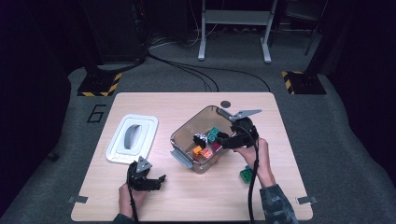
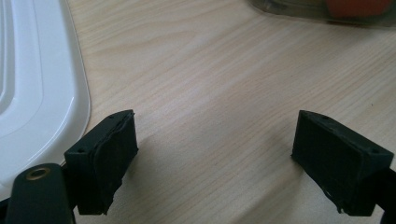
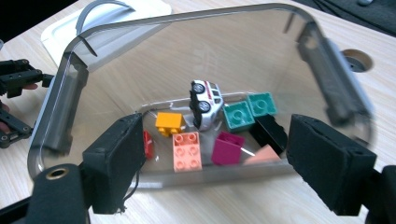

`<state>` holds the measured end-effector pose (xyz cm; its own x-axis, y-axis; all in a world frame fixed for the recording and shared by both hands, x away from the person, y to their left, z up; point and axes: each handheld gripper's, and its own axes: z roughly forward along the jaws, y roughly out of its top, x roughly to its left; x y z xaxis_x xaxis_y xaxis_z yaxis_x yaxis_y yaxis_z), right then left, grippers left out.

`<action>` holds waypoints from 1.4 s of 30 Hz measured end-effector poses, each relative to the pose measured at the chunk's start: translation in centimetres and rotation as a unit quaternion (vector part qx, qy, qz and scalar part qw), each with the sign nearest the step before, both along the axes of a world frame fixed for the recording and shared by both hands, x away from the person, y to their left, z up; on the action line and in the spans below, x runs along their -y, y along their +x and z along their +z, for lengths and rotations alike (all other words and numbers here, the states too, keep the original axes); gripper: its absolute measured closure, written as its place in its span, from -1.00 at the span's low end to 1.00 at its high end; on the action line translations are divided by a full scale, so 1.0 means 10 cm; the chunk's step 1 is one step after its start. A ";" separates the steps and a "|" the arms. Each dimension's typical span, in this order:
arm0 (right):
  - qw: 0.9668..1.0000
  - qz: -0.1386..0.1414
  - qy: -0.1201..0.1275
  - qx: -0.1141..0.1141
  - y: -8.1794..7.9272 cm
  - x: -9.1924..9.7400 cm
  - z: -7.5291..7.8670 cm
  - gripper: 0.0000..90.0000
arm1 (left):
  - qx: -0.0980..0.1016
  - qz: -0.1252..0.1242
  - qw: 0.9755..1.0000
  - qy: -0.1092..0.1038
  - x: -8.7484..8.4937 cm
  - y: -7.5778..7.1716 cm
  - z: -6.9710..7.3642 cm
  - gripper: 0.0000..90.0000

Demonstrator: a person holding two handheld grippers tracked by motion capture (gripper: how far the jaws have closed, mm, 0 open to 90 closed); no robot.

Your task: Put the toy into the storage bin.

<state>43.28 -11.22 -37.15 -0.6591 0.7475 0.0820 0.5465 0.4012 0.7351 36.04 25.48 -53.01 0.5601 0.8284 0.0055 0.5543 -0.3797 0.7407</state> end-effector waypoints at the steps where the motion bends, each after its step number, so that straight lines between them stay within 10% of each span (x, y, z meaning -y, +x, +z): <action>1: 1.000 -0.002 0.001 0.003 -0.02 0.05 0.01 -0.61 | -0.001 0.000 1.000 0.000 0.00 0.00 0.00 -0.70; 21: 0.996 -0.091 -0.002 -0.011 -0.33 0.84 -0.38 -0.67 | 0.000 0.001 1.000 0.001 0.00 0.00 0.00 -0.70; 42: 0.990 -0.123 -0.009 -0.065 -0.47 0.97 -1.05 -0.39 | -0.001 0.001 1.000 0.000 0.00 0.00 0.00 -0.70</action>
